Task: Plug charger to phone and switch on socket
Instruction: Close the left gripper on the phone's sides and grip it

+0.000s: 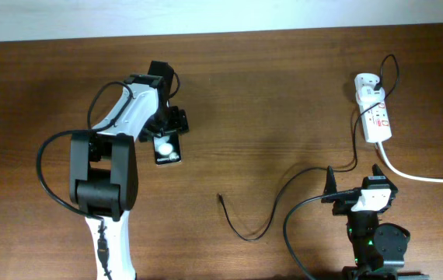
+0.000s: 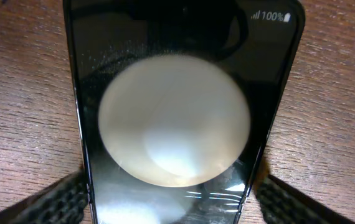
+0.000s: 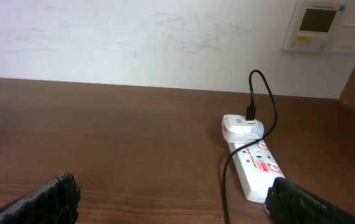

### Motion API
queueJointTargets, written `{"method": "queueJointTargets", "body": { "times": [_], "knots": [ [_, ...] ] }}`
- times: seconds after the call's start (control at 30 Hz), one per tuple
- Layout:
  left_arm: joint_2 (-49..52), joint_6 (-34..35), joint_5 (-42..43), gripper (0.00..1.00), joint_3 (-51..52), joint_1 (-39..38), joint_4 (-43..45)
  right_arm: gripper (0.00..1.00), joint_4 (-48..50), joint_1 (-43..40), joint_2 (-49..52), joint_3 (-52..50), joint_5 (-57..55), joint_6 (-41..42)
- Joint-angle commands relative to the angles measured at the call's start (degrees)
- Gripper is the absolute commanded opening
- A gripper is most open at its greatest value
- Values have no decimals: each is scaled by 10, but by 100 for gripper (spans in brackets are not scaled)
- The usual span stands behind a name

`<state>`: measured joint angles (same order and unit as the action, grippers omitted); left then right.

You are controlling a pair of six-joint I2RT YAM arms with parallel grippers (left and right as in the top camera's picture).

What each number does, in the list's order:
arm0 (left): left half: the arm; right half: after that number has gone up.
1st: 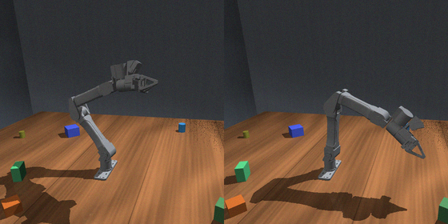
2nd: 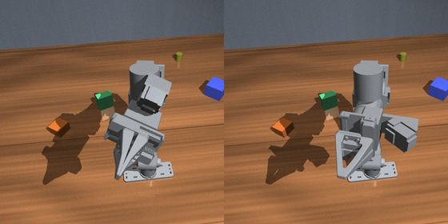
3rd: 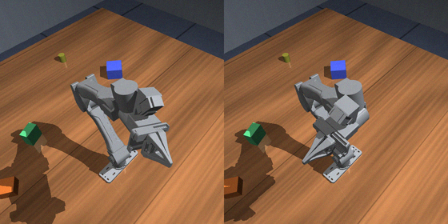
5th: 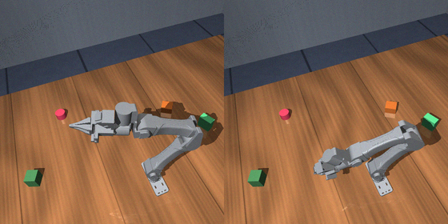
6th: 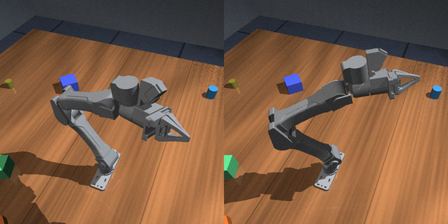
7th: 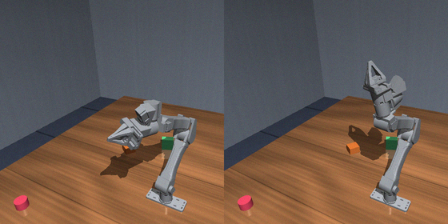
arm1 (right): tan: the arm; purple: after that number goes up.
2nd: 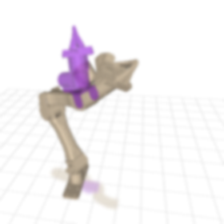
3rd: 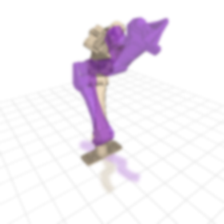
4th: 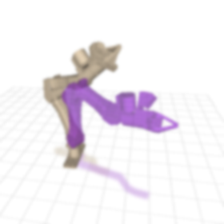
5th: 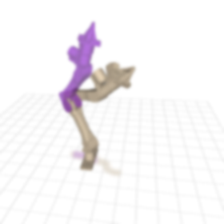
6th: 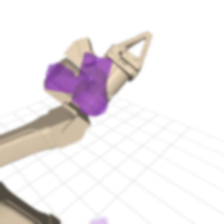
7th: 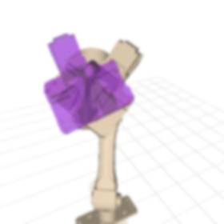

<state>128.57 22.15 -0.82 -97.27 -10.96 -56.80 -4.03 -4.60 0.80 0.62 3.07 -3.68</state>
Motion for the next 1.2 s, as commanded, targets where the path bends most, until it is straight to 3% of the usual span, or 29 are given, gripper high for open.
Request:
{"method": "queueJointTargets", "body": {
  "times": [0.0,0.57,0.7,0.97,1.17],
  "knots": [
    [29,5,-9,85,25,2,2,99,-2,5,-5,-3,10,-4],
    [29,1,-11,84,25,2,2,99,-2,5,-4,-3,10,-4],
    [29,1,-11,71,25,2,2,99,-2,5,-4,-3,10,-4],
    [29,1,-11,65,25,2,2,99,-2,5,-4,-3,10,-4],
    [29,1,-11,40,25,2,2,99,-2,5,-4,-3,10,-4]
  ]
}}
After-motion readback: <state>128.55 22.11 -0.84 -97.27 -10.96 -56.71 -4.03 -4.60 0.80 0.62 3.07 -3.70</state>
